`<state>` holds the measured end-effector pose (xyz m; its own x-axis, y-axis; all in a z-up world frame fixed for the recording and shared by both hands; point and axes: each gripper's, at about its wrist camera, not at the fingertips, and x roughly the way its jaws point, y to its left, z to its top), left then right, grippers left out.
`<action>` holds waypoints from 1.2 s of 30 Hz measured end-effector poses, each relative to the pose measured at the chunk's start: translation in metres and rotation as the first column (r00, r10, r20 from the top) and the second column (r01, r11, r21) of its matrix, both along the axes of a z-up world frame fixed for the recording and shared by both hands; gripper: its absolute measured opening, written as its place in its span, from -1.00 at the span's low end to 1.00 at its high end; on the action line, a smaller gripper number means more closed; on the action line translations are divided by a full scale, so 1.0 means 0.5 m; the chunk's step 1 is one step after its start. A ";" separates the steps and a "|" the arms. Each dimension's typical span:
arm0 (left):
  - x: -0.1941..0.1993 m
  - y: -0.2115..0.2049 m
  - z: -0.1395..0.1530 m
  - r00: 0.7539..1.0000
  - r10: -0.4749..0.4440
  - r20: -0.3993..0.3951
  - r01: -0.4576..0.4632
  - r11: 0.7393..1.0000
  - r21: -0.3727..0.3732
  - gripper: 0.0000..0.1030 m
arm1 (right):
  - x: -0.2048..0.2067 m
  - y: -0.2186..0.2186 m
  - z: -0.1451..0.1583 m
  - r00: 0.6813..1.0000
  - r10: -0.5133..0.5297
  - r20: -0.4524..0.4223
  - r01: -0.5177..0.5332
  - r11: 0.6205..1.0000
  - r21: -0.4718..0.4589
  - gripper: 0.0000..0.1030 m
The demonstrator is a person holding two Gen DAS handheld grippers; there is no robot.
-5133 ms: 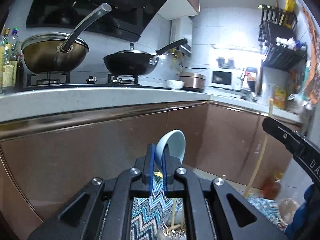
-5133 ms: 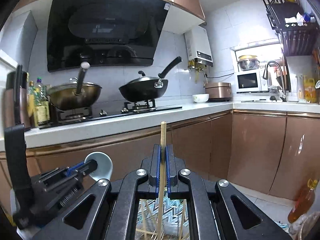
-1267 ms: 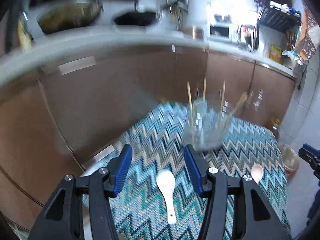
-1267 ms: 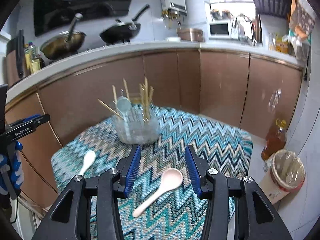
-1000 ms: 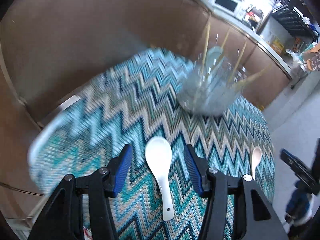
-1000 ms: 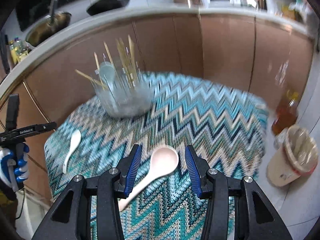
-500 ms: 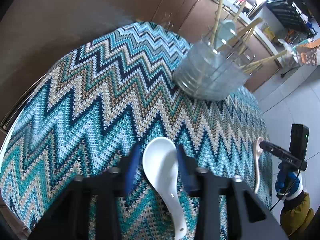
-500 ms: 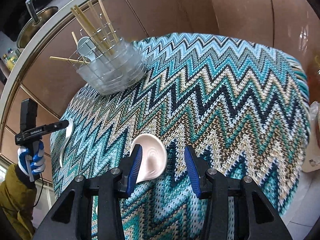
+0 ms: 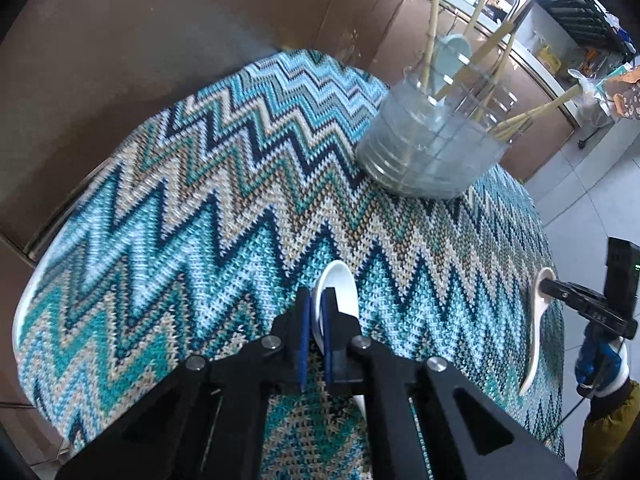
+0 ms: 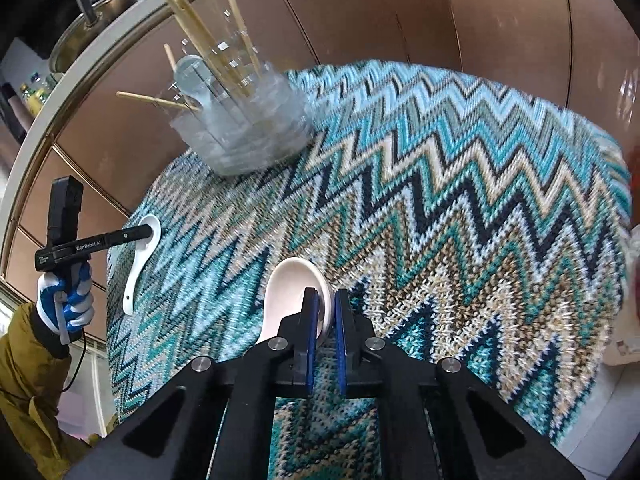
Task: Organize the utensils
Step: 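Grasp a white spoon with the right gripper while the left gripper grasps another, then lift both spoons and carry them over the utensil holder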
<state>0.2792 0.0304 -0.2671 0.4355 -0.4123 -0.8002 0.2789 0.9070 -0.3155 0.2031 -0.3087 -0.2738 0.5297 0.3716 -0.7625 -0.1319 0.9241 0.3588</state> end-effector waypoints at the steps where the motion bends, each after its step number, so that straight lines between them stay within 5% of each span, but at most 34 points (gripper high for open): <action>1: -0.006 0.002 0.008 1.000 0.008 0.018 -0.008 1.000 0.002 -0.91 | -0.004 0.004 0.012 1.000 -0.005 0.016 0.005 1.000 -0.008 -0.87; 8: -0.040 0.007 0.148 0.975 0.059 0.212 -0.054 0.998 -0.030 -0.91 | -0.025 0.046 0.172 0.979 -0.016 0.203 0.033 0.996 -0.081 -0.86; 14: -0.044 -0.012 0.317 0.905 0.113 0.411 -0.071 0.991 -0.117 -0.91 | -0.011 0.107 0.344 0.910 -0.007 0.416 0.070 0.988 -0.138 -0.86; 20: -0.010 -0.059 0.407 0.824 0.182 0.537 -0.117 0.981 -0.153 -0.91 | 0.042 0.160 0.445 0.835 0.002 0.550 0.128 0.972 -0.198 -0.86; 30: 0.066 -0.153 0.428 0.703 0.268 0.659 -0.237 0.962 -0.139 -0.91 | 0.122 0.216 0.479 0.729 0.040 0.684 0.238 0.921 -0.308 -0.87; 36: 0.108 -0.205 0.369 0.687 0.290 0.666 -0.279 0.952 -0.126 -0.90 | 0.176 0.227 0.427 0.722 0.064 0.688 0.297 0.871 -0.392 -0.87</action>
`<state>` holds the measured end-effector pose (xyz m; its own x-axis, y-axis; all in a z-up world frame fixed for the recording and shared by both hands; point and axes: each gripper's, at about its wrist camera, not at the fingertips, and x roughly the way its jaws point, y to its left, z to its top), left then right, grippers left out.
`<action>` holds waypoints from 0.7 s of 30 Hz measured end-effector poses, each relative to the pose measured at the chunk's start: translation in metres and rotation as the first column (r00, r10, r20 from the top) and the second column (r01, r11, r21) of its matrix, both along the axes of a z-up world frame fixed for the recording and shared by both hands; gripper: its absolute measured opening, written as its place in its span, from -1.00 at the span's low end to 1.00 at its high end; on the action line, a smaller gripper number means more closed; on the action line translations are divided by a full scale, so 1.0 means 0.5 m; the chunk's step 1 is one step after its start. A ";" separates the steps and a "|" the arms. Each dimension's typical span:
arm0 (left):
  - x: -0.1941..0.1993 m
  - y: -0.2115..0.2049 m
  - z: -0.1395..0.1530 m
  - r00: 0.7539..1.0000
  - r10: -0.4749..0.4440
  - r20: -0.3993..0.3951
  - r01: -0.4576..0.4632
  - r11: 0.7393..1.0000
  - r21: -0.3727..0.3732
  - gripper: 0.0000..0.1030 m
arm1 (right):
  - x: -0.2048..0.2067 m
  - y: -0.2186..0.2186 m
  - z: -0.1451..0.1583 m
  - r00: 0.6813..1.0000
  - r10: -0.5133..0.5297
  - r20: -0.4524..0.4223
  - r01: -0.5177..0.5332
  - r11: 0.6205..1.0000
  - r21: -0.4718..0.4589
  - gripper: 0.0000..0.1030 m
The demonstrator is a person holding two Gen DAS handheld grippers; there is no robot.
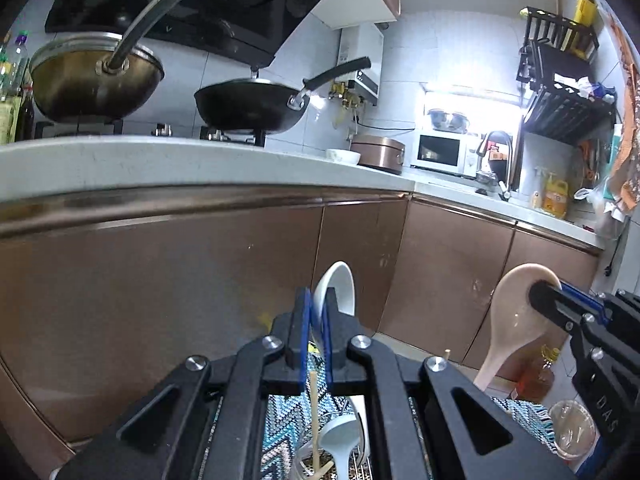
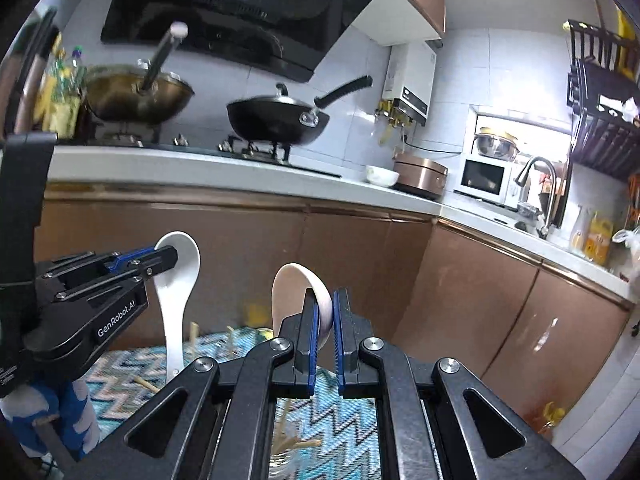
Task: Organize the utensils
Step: 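Lift both spoons and carry them over the utensil holder, then lower both spoons into the holder and open both grippers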
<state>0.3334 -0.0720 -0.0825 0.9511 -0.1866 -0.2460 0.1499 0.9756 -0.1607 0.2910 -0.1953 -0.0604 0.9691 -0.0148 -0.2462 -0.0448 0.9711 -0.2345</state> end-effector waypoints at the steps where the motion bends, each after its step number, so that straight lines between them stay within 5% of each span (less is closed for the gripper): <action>1: 0.007 -0.005 -0.011 1.000 0.005 -0.003 -0.005 1.000 -0.004 -0.90 | 0.005 0.001 -0.009 1.000 -0.006 -0.001 0.006 1.000 -0.012 -0.87; 12: 0.026 -0.051 -0.090 0.999 0.047 0.019 -0.046 0.999 -0.007 -0.90 | 0.036 0.012 -0.095 0.999 -0.002 -0.040 -0.001 0.997 -0.073 -0.87; 18: 0.021 -0.046 -0.121 0.999 0.036 0.003 -0.035 0.999 -0.041 -0.85 | 0.035 0.015 -0.129 0.997 0.031 -0.076 -0.035 0.998 -0.056 -0.68; 21: 0.010 -0.044 -0.114 0.999 0.033 0.006 -0.033 0.999 -0.038 -0.53 | 0.026 0.011 -0.131 0.997 0.032 -0.075 -0.035 0.999 -0.038 -0.50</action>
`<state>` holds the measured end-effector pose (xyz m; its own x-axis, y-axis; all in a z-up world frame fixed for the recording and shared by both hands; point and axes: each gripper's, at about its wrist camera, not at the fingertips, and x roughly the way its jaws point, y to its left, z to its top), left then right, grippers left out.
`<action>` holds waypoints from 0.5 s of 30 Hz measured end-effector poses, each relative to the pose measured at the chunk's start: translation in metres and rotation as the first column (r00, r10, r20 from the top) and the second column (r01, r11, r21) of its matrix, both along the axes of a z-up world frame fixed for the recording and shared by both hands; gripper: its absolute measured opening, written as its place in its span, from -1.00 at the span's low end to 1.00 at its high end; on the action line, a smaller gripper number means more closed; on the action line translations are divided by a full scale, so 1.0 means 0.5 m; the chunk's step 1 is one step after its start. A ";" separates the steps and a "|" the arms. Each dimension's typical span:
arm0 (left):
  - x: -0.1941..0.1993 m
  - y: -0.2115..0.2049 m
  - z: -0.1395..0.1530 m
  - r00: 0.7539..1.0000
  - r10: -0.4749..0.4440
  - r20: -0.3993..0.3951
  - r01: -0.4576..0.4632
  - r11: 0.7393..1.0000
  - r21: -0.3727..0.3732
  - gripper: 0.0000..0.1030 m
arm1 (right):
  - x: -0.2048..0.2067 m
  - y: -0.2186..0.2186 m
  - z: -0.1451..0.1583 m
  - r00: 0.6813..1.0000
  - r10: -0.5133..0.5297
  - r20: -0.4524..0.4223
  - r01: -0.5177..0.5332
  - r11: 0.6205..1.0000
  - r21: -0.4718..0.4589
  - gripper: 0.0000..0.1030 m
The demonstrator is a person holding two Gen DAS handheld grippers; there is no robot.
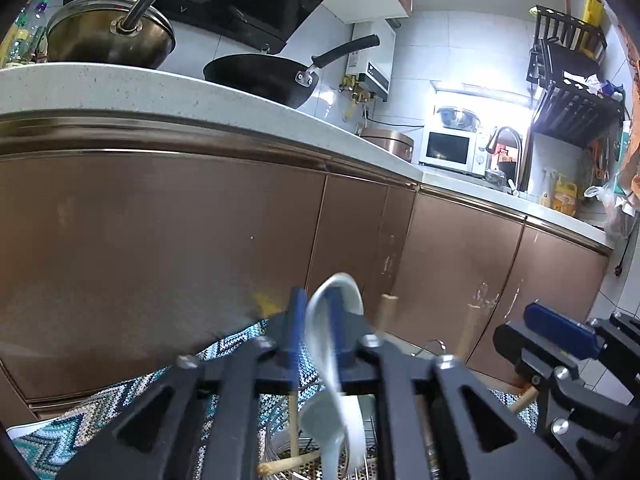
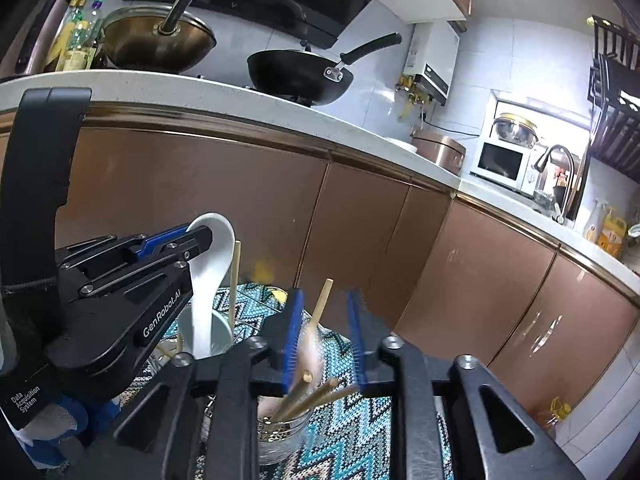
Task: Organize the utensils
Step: 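Lower both spoons into the holder and open both grippers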
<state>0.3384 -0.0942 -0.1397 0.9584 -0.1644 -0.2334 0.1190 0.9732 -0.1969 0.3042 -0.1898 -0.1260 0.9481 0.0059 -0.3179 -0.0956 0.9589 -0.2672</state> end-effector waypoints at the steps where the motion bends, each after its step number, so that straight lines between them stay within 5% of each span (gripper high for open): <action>1: -0.004 0.003 0.004 1.000 0.005 0.001 -0.005 1.000 -0.001 -0.46 | -0.006 -0.002 0.005 1.000 -0.003 0.005 0.003 1.000 0.007 -0.47; 5: -0.029 0.022 0.028 1.000 0.010 -0.004 -0.010 1.000 -0.004 -0.39 | -0.036 -0.004 0.030 1.000 -0.011 0.028 0.011 1.000 0.021 -0.42; 15: -0.172 0.061 0.115 0.999 0.026 -0.020 -0.024 0.995 0.095 0.13 | -0.173 -0.005 0.097 0.996 -0.054 0.073 0.047 0.994 0.098 -0.11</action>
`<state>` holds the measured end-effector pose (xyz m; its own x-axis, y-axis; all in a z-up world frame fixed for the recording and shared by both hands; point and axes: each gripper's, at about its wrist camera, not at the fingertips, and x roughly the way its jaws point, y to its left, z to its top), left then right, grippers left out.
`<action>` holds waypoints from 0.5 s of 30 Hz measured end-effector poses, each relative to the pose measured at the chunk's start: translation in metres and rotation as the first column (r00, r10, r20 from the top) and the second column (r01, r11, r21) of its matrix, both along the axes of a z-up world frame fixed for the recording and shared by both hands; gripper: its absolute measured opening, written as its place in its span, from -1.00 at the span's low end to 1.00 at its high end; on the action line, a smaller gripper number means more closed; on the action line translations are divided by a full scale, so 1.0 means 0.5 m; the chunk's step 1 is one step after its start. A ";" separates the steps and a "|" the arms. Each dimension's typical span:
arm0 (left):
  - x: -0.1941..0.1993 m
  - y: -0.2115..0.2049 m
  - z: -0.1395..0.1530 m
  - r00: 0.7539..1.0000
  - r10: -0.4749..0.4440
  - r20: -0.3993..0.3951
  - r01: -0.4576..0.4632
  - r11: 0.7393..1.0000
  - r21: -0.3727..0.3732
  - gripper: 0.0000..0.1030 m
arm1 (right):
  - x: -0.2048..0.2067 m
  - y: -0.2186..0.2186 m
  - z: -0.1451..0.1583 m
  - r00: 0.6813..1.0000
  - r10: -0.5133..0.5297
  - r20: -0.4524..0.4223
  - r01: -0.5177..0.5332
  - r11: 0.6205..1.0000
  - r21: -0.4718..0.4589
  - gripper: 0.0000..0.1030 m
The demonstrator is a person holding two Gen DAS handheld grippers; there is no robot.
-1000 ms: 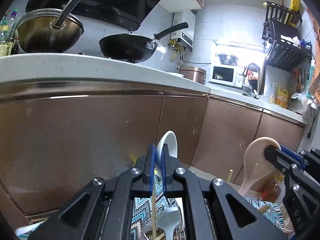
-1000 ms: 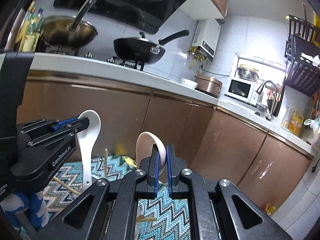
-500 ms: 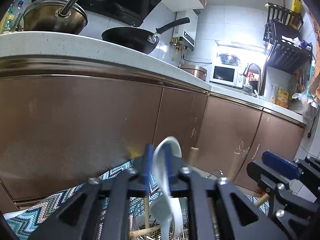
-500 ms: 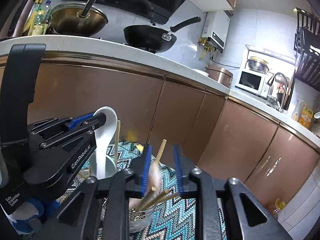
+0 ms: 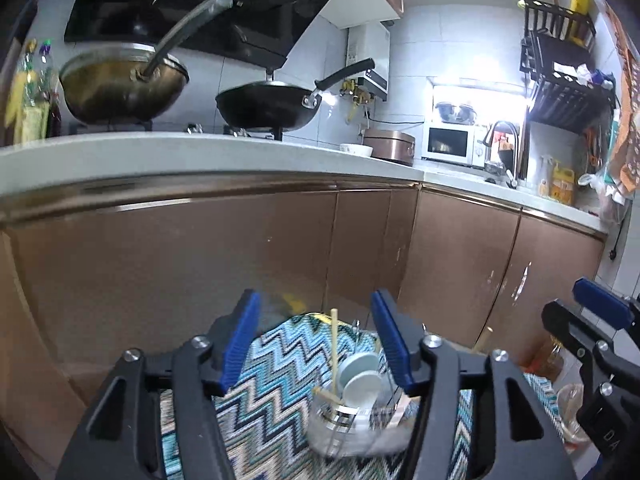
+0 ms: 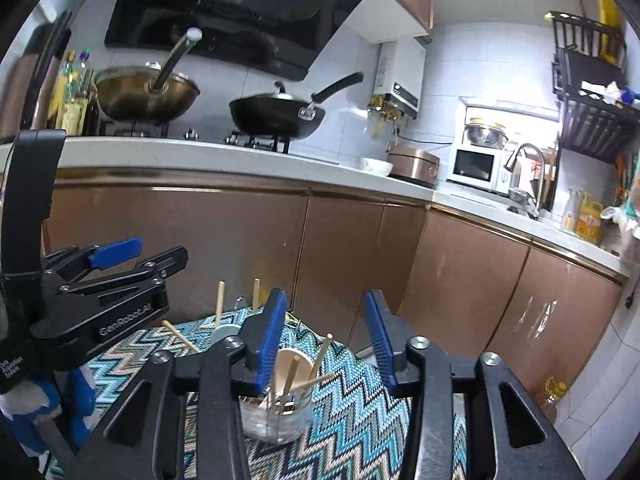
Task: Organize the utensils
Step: 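Lower both spoons into the holder and open both grippers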
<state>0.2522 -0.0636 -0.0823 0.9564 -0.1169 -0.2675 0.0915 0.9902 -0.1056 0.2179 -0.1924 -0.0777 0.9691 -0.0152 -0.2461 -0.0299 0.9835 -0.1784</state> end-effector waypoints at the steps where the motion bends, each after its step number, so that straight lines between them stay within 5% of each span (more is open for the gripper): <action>1: -0.017 0.005 0.008 1.000 0.000 0.002 0.000 1.000 0.005 0.16 | -0.016 0.002 0.005 1.000 -0.003 0.003 0.003 1.000 0.005 -0.05; 15: -0.264 0.056 0.104 0.992 0.079 0.099 -0.088 0.992 0.089 0.46 | -0.238 -0.002 0.058 0.991 -0.123 0.051 0.118 0.989 0.092 0.93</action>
